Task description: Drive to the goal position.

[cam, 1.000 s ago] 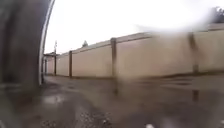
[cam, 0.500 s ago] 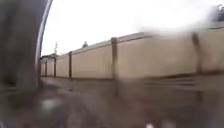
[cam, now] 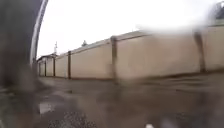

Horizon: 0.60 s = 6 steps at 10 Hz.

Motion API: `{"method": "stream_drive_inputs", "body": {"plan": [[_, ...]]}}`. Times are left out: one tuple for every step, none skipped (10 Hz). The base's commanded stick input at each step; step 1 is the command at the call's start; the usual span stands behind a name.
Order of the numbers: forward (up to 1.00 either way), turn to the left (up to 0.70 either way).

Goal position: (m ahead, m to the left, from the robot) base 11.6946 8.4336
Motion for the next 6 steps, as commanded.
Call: {"method": "stream_drive_inputs", "body": {"plan": [[0.50, 0.02], [0.50, 0.02], [0.50, 0.02], [0.50, 0.02], [0.50, 0.02], [0.50, 0.02]]}}
